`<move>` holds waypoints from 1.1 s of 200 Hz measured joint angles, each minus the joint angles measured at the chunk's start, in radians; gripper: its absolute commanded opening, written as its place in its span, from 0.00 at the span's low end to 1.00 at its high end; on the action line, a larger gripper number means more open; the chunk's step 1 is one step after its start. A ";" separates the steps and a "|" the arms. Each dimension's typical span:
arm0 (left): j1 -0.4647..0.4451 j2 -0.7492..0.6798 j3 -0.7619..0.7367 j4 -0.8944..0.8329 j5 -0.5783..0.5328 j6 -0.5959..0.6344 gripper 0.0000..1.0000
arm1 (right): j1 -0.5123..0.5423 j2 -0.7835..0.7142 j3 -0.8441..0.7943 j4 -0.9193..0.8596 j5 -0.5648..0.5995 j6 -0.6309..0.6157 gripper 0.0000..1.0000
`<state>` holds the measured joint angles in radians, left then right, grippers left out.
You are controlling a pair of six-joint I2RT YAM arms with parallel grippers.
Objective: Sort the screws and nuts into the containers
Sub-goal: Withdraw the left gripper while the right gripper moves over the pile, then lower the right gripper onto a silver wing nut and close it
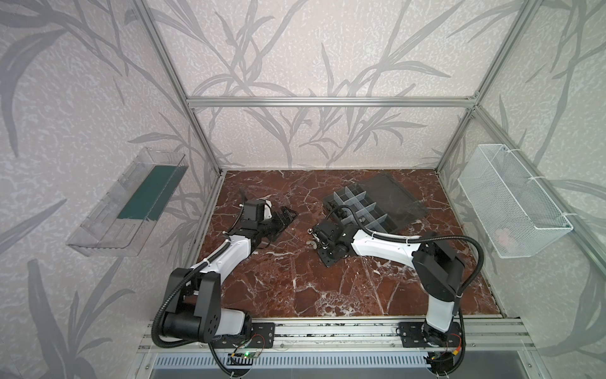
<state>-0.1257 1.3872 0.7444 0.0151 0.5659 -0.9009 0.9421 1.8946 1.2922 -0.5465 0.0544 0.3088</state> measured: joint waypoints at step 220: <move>0.023 0.002 0.002 0.000 0.013 -0.012 0.99 | 0.028 0.136 0.161 -0.159 0.057 -0.269 0.30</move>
<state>-0.1032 1.3891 0.7467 0.0147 0.5789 -0.9131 0.9699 2.0304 1.4532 -0.7055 0.1116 0.0402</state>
